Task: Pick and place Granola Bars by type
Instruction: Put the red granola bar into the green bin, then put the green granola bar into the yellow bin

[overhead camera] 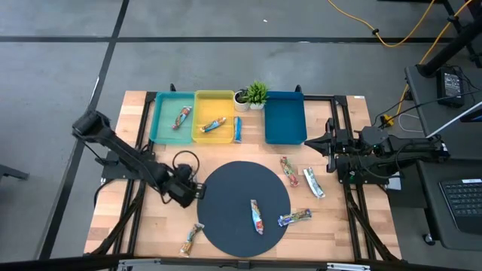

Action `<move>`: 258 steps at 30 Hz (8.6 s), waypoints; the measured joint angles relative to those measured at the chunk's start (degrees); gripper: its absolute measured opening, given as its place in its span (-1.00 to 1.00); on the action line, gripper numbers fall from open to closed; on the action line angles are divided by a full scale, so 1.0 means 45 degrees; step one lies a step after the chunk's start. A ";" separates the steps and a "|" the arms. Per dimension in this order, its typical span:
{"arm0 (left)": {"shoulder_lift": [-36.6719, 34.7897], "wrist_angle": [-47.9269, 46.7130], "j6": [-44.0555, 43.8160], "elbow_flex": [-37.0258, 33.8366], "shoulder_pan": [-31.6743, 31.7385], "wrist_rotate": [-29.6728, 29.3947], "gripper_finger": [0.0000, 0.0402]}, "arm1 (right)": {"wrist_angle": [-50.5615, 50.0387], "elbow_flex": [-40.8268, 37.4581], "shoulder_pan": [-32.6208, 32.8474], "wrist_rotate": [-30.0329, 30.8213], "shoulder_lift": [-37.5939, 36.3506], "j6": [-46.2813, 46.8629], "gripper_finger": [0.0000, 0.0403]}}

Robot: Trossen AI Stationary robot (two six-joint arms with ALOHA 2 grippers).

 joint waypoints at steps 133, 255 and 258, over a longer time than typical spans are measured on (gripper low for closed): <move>-0.0532 -0.2879 2.0703 0.0277 2.0321 0.3677 -0.42 | 0.0001 0.0000 -0.0005 0.0000 -0.0001 0.0000 -0.94; 0.5613 0.2519 0.1556 0.3406 -0.4163 0.2972 0.31 | 0.0000 0.0000 -0.0001 0.0000 -0.0001 0.0000 -0.94; 0.5613 0.2496 0.1556 0.3410 -0.4163 0.3060 0.17 | 0.0000 0.0000 -0.0005 0.0000 -0.0005 0.0000 -0.94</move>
